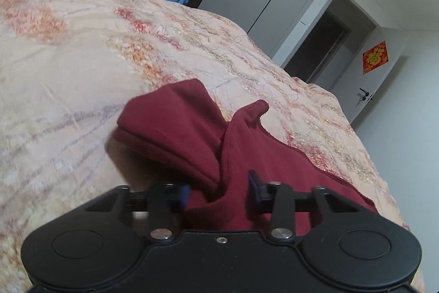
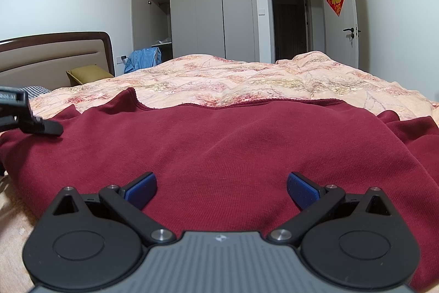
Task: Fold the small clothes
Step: 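Grasp the sweater side with the left gripper and fold it inward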
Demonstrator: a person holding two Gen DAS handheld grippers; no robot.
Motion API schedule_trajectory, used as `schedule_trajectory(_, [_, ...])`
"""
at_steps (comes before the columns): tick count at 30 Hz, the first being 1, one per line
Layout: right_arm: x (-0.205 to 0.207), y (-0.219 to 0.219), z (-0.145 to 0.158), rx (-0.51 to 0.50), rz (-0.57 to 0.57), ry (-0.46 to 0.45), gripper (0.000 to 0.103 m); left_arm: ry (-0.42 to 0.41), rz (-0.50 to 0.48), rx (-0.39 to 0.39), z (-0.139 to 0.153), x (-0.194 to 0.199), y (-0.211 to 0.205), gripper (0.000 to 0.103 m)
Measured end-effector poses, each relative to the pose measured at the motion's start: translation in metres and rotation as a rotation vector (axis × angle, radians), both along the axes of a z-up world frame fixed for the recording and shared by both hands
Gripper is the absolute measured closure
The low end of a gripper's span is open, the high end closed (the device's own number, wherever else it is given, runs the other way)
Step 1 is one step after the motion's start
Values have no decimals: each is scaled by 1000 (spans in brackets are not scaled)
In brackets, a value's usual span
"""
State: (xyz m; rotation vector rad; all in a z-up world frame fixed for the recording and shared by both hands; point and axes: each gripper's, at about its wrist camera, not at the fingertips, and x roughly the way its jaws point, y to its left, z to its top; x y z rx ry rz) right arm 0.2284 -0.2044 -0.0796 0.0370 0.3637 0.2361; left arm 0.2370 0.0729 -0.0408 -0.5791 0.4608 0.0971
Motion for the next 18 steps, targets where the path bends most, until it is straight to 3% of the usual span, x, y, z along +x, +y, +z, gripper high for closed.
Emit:
schedule_trajectory(6, [2, 2, 8, -14, 1, 32, 0, -31, -20, 47, 12, -1, -4, 84])
schedule_trajectory(10, [6, -1, 21, -17, 18, 105, 0, -73, -64, 126, 27, 1, -15, 86])
schedule_trajectory(18, [-2, -39, 48, -17, -9, 136, 0, -184, -268, 296, 82, 17, -70, 87])
